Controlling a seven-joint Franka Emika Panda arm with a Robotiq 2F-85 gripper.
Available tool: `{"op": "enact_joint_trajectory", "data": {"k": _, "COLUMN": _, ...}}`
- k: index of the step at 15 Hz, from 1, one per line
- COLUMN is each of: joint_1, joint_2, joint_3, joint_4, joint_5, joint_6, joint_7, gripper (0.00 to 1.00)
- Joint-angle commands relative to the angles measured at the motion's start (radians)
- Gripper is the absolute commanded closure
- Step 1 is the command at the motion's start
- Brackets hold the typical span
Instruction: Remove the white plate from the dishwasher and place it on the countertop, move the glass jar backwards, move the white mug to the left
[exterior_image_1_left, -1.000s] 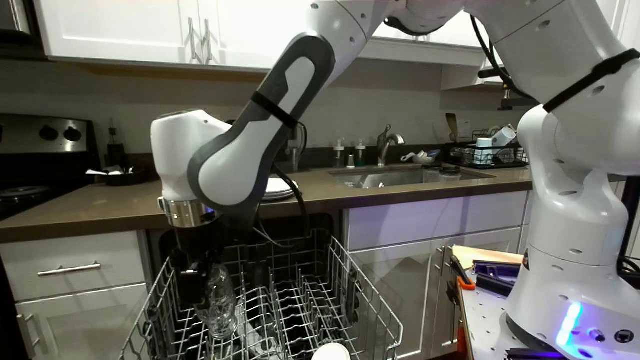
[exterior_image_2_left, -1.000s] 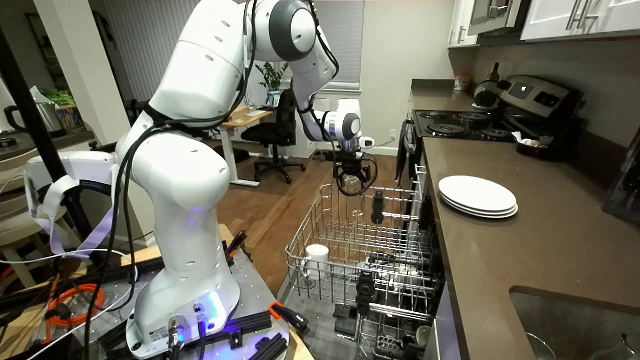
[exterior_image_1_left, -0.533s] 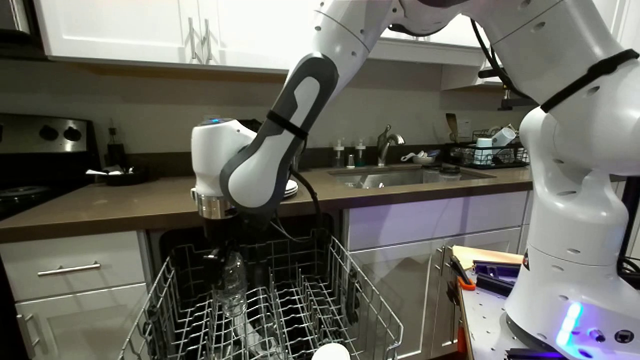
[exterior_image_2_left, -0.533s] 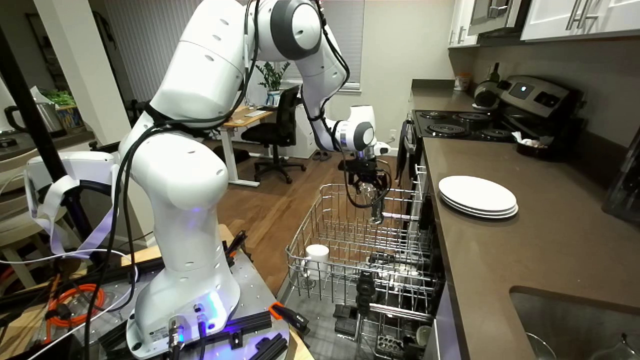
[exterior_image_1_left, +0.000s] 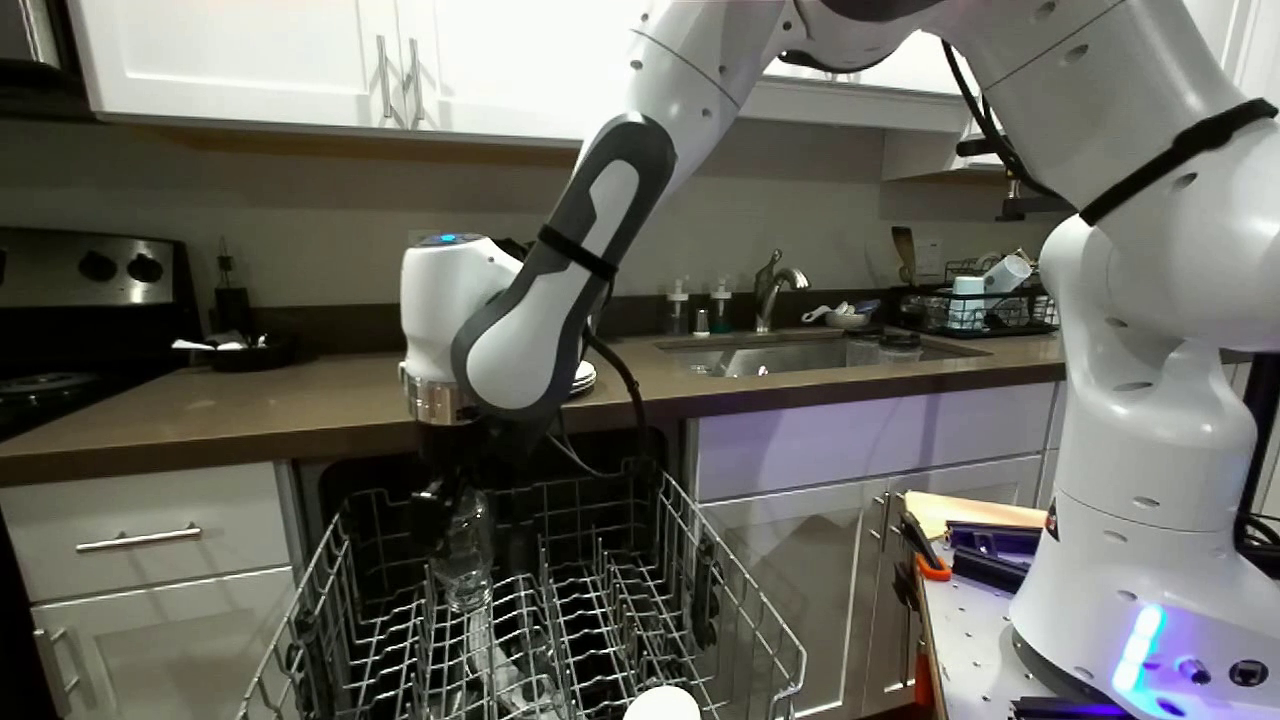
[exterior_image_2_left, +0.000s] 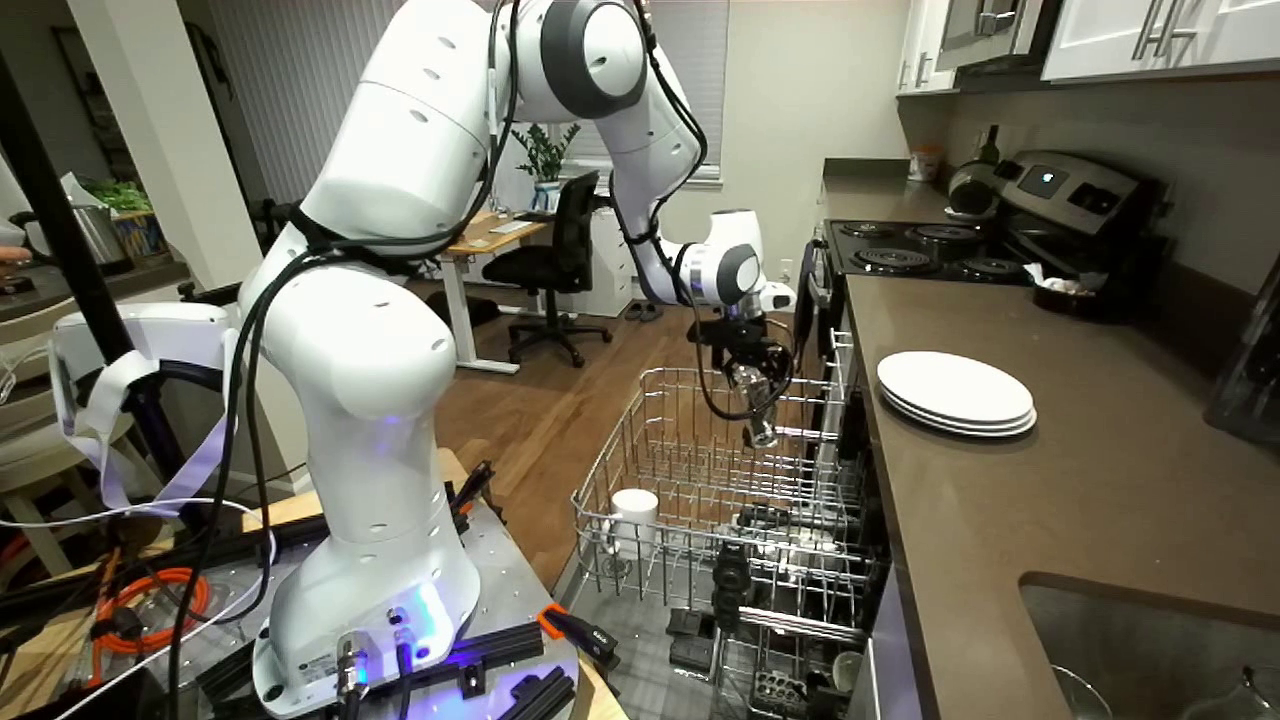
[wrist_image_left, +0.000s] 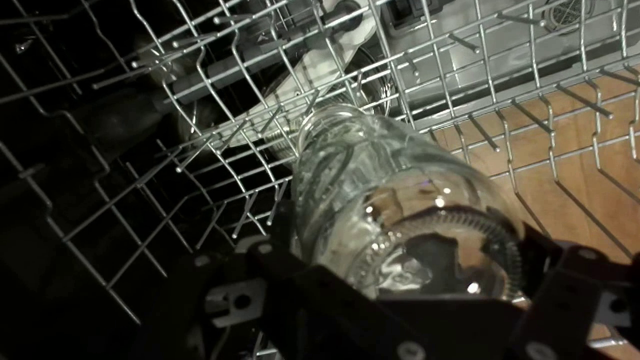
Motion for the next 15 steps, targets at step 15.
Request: {"op": "enact_joint_trajectory", "data": {"k": 15, "joint_1": -0.102, "joint_2": 0.065, "joint_3": 0.002, "joint_4": -0.002, "joint_5": 0.088, "joint_6": 0.189, "joint_7": -0.005, "gripper": 0.33}}
